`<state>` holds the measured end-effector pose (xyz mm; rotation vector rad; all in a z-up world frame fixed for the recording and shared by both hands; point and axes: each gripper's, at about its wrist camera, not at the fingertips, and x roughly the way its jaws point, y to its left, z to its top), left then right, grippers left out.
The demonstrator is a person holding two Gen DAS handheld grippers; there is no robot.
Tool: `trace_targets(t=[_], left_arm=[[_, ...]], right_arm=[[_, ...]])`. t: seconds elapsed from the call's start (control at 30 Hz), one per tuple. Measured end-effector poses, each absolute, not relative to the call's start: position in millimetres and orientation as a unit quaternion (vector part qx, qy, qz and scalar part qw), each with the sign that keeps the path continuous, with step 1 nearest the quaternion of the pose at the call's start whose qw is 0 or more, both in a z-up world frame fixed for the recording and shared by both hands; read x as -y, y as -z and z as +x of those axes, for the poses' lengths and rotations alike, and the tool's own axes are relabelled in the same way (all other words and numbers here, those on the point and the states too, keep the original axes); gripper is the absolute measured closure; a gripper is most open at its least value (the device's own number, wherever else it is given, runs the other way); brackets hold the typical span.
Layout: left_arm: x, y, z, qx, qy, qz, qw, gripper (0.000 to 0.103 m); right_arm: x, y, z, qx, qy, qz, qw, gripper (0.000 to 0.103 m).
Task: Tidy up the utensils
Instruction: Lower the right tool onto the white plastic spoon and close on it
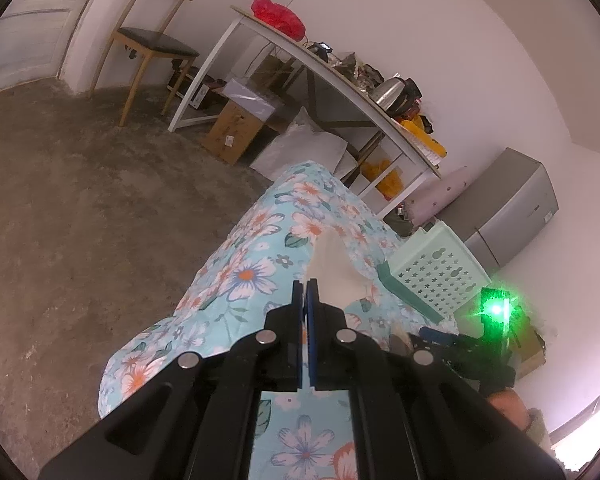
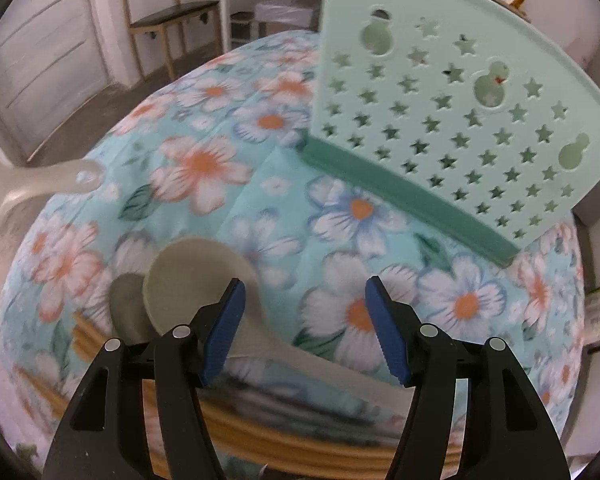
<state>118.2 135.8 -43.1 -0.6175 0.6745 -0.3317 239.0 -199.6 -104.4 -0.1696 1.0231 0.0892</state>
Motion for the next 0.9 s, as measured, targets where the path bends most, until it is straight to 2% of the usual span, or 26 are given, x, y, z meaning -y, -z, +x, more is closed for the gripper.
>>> trace_targets(t=[0.23, 0.43, 0.77, 0.83, 0.9], left_arm=[[-135, 42, 118, -0.326, 0.162, -0.294, 0.884, 0.102], [-134, 42, 118, -0.325, 0.162, -0.293, 0.885, 0.102], [-134, 41, 117, -0.325, 0.162, -0.292, 0.885, 0.102], [-133, 41, 117, -0.325, 0.162, -0.292, 0.885, 0.102], [-133, 41, 118, -0.325, 0.161, -0.291, 0.885, 0.102]], right_arm=[[222, 94, 235, -0.468, -0.003, -0.056, 0.882, 0.043], [228, 61, 214, -0.436, -0.053, 0.000, 0.898, 0.043], [180, 68, 212, -0.444, -0.099, -0.062, 0.888, 0.043], [175, 76, 218, -0.452, -0.096, -0.070, 0.884, 0.045], [174, 85, 227, -0.462, -0.094, -0.072, 0.879, 0.052]])
